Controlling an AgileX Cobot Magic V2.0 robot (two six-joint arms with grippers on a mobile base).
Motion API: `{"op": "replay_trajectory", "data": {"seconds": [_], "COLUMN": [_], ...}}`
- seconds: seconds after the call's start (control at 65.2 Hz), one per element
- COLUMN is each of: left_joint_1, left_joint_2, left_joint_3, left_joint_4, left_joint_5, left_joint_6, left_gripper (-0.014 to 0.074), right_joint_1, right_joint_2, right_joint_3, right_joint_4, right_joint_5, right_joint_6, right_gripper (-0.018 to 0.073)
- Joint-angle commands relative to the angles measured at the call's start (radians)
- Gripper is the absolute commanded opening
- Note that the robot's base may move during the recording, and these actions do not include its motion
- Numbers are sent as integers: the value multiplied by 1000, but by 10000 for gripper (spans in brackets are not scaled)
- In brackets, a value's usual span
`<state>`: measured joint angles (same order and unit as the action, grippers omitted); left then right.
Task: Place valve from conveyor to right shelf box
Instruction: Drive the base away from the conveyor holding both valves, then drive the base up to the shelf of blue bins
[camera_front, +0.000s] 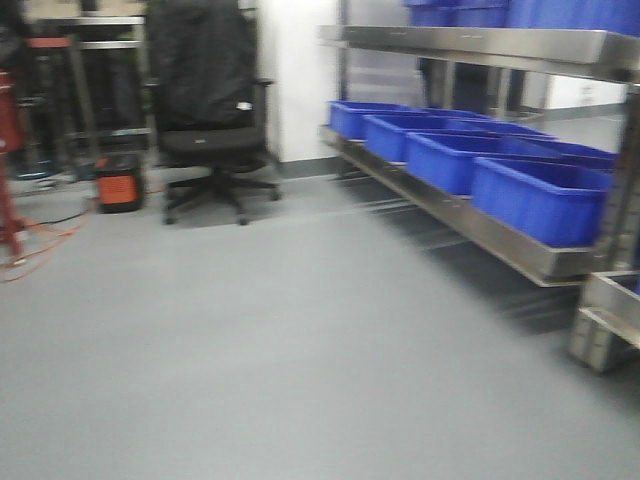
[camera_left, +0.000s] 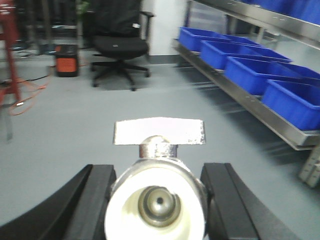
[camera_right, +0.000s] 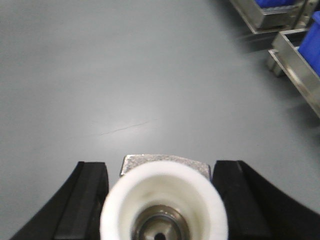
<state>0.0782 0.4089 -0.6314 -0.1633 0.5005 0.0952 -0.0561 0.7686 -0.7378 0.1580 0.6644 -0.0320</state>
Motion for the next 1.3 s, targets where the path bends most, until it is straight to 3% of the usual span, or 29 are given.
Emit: {"op": "replay_trajectory", "data": {"seconds": [0.0,1.288], "left_joint_1": [-4,-4], "left_joint_2": [-7,-7], "left_joint_3": [-5,-5], "left_joint_4": [-11,-11], "left_joint_5": [-55,-55], "left_joint_6": [-2,-2], "left_gripper": [-111,-111], "right_joint_1": [-2,-2], "right_joint_2": [-12,-12], "right_joint_3": [-10,-10], "right_joint_4": [-5,-5], "right_joint_5": [-68,-68], "right_joint_6": [-4,-4], "right_gripper": [-162,-162]}}
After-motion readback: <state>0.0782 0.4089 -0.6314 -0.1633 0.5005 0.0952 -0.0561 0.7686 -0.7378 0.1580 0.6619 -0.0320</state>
